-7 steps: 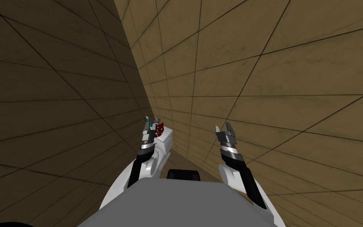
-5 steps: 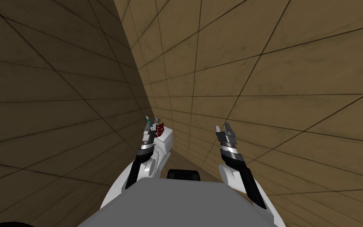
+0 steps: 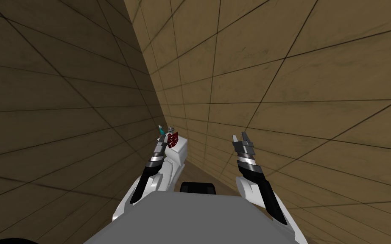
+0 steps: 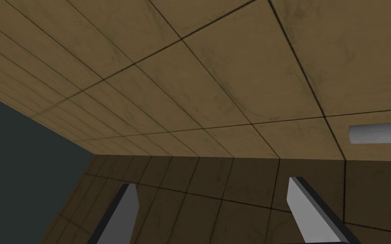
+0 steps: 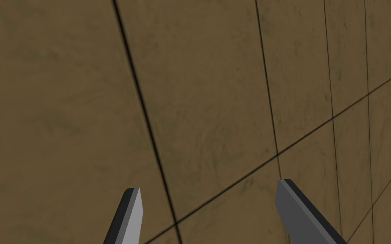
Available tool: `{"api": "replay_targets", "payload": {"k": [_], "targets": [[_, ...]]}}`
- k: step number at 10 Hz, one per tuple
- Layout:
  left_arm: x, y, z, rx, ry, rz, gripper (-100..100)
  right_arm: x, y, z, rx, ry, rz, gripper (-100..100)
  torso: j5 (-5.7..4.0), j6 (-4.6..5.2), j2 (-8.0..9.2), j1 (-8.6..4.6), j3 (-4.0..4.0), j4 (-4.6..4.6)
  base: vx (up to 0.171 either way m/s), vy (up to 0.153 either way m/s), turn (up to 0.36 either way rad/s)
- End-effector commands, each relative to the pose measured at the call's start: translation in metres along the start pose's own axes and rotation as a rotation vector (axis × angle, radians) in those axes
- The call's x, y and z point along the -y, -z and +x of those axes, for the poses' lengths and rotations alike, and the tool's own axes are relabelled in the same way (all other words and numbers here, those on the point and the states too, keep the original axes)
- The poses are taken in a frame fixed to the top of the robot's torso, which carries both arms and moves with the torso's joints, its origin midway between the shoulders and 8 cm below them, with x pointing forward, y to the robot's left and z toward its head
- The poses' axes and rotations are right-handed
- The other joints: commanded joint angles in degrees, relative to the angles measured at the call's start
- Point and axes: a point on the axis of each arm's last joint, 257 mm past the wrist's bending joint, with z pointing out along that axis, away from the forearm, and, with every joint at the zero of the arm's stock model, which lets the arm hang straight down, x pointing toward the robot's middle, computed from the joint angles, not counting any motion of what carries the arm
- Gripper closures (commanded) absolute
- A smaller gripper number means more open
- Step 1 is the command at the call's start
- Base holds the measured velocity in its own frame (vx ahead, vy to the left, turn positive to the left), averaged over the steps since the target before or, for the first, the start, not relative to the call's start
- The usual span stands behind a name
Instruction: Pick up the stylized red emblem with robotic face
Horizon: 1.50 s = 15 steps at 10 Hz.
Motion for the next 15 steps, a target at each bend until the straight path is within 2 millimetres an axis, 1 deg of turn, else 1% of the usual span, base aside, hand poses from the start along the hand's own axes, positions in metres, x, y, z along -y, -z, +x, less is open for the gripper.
{"api": "replay_targets", "payload": {"k": [1,2,4,6,7,8,9,10,12,13,15], "targets": [[-0.020,0.009,0.000,-0.030,-0.059,-0.050,-100,0.000,0.000,0.000,0.000,0.000,0.000,0,0.00,0.00,0.00,0.00,0.00,0.00,-0.025,0.119,-0.016],[-0.041,0.019,-0.004,-0.053,-0.116,-0.102,-100,0.000,0.000,0.000,0.000,0.000,0.000,0,0.02,0.00,0.03,0.06,0.02,0.01,-0.016,0.133,-0.024],[-0.062,0.029,-0.008,-0.074,-0.171,-0.151,-100,0.000,0.000,0.000,0.000,0.000,0.000,0,0.03,0.00,-0.01,0.06,0.00,0.00,-0.006,0.096,-0.019],[-0.098,0.051,-0.015,-0.118,-0.272,-0.238,-100,0.000,0.000,0.000,0.000,0.000,0.000,0,0.00,0.00,-0.03,-0.04,-0.01,0.00,-0.010,0.096,-0.031],[-0.105,0.056,-0.017,-0.131,-0.297,-0.255,-100,0.000,0.000,0.000,0.000,0.000,0.000,0,0.00,0.00,0.00,0.01,0.00,0.01,-0.017,0.080,-0.035],[-0.119,0.065,-0.019,-0.160,-0.346,-0.283,-100,0.000,0.000,0.000,0.000,0.000,0.000,0,0.00,0.00,0.01,-0.08,0.01,0.01,-0.010,0.060,-0.049],[-0.125,0.069,-0.020,-0.176,-0.372,-0.295,-100,0.000,0.000,0.000,0.000,0.000,0.000,0,-0.02,0.00,0.00,-0.15,0.01,0.01,-0.008,0.044,-0.048],[-0.136,0.076,-0.020,-0.212,-0.425,-0.311,-100,0.000,0.000,0.000,0.000,0.000,0.000,0,-0.04,0.02,-0.02,-0.21,-0.01,0.01,-0.011,0.037,-0.079],[-0.146,0.083,-0.019,-0.256,-0.484,-0.320,-100,0.000,0.000,0.000,0.000,0.000,0.000,0,-0.05,0.02,-0.02,-0.29,0.00,0.01,-0.014,0.024,-0.070],[-0.156,0.088,-0.017,-0.308,-0.552,-0.320,-100,0.000,0.000,0.000,0.000,0.000,0.000,0,-0.06,0.02,-0.02,-0.33,-0.01,0.00,-0.013,0.021,-0.143],[-0.166,0.093,-0.014,-0.369,-0.628,-0.313,-100,0.000,0.000,0.000,0.000,0.000,0.000,0,-0.06,0.02,-0.02,-0.31,-0.01,0.01,-0.014,0.025,-0.123]]}}
